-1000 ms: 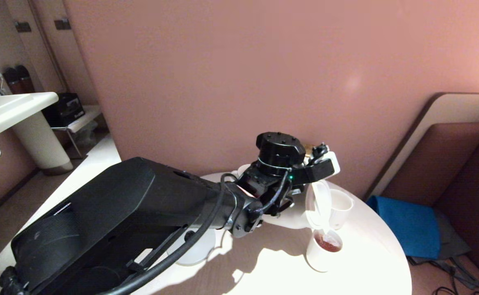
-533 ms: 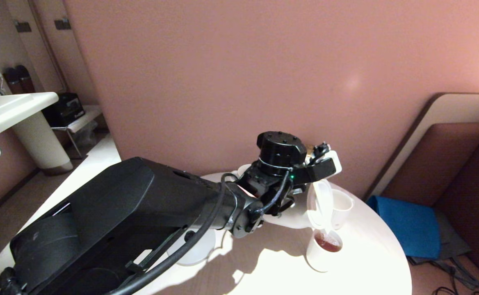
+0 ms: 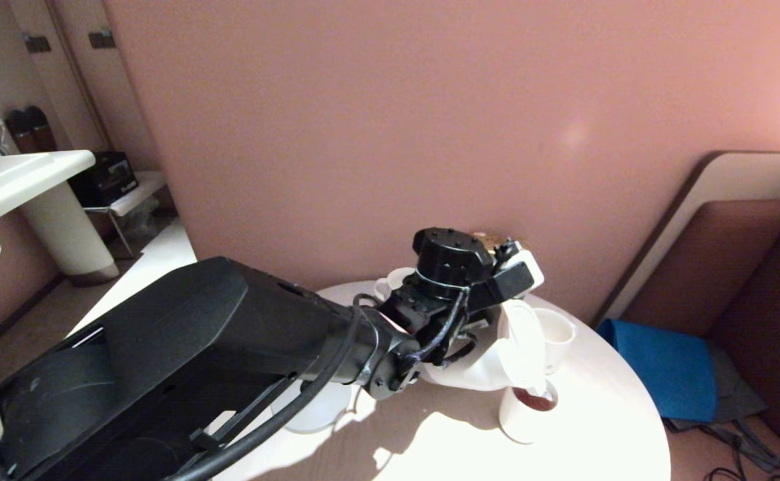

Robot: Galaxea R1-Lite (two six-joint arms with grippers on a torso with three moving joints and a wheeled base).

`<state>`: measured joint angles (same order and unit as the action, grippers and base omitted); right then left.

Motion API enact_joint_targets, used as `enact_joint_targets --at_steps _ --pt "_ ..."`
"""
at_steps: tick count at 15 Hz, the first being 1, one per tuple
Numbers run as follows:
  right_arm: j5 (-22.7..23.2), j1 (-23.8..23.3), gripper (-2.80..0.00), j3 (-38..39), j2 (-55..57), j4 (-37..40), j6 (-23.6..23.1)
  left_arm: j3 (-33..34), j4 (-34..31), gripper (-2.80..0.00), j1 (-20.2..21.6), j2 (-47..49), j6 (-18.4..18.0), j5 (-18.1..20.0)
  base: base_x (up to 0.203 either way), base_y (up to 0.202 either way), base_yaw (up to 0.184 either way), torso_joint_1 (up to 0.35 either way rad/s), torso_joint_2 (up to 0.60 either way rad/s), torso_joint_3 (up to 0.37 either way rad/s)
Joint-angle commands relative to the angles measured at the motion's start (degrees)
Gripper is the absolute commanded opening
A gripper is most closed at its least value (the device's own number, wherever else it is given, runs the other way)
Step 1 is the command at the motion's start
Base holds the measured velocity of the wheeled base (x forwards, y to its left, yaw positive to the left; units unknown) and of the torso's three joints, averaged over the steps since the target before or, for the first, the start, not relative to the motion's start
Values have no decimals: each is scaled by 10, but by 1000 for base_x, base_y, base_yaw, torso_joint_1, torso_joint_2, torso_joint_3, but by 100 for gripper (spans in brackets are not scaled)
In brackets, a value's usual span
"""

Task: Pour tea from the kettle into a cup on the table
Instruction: Pour water into the cup, then put down the kettle on the table

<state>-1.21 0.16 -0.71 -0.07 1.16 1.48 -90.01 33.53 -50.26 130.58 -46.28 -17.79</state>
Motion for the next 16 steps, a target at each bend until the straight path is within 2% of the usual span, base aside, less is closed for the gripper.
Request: enact_joint_targets --at_steps 1,4,10,12,13,16 --pt "0 0 -280 0 1 0 0 21 4 -280 8 -8 14 -1 0 0 0 0 0 0" --pt "0 0 -280 0 1 0 0 34 5 -280 36 -20 31 -1 0 0 0 0 0 0" --pt "0 0 -280 0 1 0 0 51 8 -280 79 -50 180 -1 0 0 0 0 0 0" --pt "0 0 -280 0 1 0 0 64 7 -280 91 -65 249 -1 0 0 0 0 0 0" --pt "0 0 -280 0 1 0 0 82 7 -280 98 -77 274 -1 0 0 0 0 0 0" --pt "0 0 -280 0 1 0 0 177 7 -280 130 -128 317 1 0 0 0 0 0 0"
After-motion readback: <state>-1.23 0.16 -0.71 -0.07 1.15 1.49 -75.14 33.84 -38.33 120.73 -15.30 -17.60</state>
